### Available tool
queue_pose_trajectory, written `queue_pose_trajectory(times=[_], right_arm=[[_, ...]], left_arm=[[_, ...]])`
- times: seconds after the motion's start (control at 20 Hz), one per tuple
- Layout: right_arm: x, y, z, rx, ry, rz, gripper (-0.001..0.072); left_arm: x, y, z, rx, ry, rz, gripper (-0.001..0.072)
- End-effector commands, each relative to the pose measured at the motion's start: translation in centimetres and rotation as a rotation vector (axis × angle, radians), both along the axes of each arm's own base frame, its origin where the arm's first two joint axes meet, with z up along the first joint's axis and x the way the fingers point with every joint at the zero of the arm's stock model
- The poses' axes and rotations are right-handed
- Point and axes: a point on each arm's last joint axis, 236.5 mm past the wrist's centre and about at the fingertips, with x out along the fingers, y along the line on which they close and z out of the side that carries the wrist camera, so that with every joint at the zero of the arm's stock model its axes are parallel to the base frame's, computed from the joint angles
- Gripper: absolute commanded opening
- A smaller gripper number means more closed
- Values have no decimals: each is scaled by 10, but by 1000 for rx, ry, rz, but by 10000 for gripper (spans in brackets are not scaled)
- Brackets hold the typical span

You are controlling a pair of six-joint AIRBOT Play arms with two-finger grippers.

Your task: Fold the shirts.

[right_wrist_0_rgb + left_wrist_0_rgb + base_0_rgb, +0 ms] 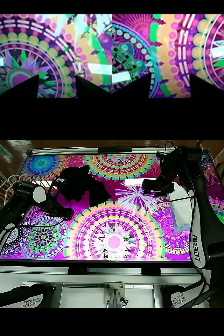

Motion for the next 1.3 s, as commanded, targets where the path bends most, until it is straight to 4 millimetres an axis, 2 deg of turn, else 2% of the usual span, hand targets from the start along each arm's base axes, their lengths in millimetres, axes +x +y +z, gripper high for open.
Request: queue_pose_trajectory(times=[0.0,0.5,0.55,0.75,0.95,1.1,1.25], right_arm=[[0,0,0,0,0,0,555],[1,1,0,1,-4,0,555],[7,1,2,7,-31,-5,555],[67,11,29,67,-303,-45,555],[104,16,59,118,-495,-74,555],[125,18,82,150,-622,-93,555],[119,27,97,209,-631,-96,555]], left_arm=[[0,0,0,0,0,0,527],[0,0,0,0,0,0,527],[0,0,0,0,0,0,527],[0,0,0,0,0,0,527],[-1,-5,0,-25,7,13,527],[3,-7,1,-31,-9,12,527],[5,-21,3,-92,-21,13,527]])
